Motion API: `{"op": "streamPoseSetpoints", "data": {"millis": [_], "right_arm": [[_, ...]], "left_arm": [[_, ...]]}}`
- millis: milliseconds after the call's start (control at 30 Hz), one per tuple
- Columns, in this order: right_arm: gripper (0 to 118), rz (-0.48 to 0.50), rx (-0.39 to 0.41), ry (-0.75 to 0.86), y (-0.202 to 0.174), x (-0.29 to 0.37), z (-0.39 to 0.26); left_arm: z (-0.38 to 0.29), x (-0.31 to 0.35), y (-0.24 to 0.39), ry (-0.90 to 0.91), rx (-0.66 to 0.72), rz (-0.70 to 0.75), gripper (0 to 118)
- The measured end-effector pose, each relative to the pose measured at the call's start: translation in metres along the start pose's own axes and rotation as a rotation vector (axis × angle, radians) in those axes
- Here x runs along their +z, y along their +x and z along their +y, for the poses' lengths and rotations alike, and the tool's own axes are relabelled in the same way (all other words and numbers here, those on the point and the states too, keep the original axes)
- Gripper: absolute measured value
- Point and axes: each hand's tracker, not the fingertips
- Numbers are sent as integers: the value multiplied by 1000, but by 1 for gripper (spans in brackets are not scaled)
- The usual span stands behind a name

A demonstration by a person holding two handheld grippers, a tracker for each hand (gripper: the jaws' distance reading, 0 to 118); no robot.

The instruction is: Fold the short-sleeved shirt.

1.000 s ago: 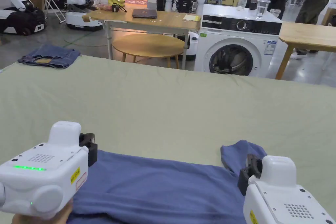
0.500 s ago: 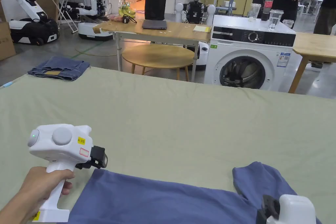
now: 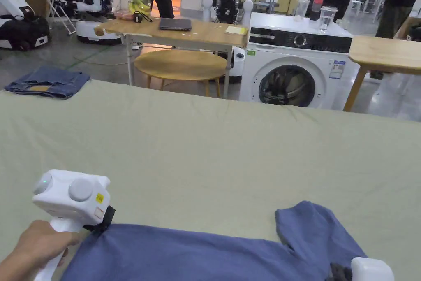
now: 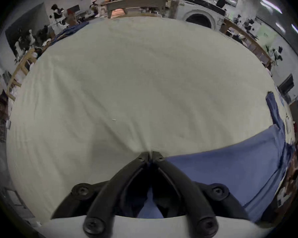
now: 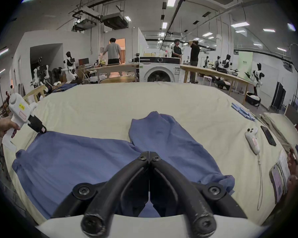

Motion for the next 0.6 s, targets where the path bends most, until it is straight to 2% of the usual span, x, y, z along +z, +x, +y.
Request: {"op": "streamPoseSetpoints", "data": {"millis": [200, 333, 400, 433, 467, 533, 567, 600], "right_arm": [[0, 0, -17, -43, 23, -12, 39], [0, 22, -37, -210, 49, -50, 82], [0, 9, -12, -263, 61, -78, 100], [6, -6, -18, -286, 62, -91, 107], [23, -12, -13, -317, 66, -106, 113], [49, -1, -24, -413, 76, -139, 120], [55, 7, -28, -451, 75, -151, 119], [55, 16, -35, -483, 77, -163, 118]], "left_arm": [[-8, 33, -8, 122, 34, -56, 0], [-15, 61, -13, 193, 53, -86, 0], [-18, 67, -15, 216, 55, -85, 0], [-21, 70, -16, 223, 59, -85, 0], [-23, 72, -16, 227, 62, -92, 0], [-29, 75, -14, 244, 62, -96, 0], [-30, 76, -13, 244, 63, -96, 0], [-32, 76, -13, 244, 63, -98, 0]]}}
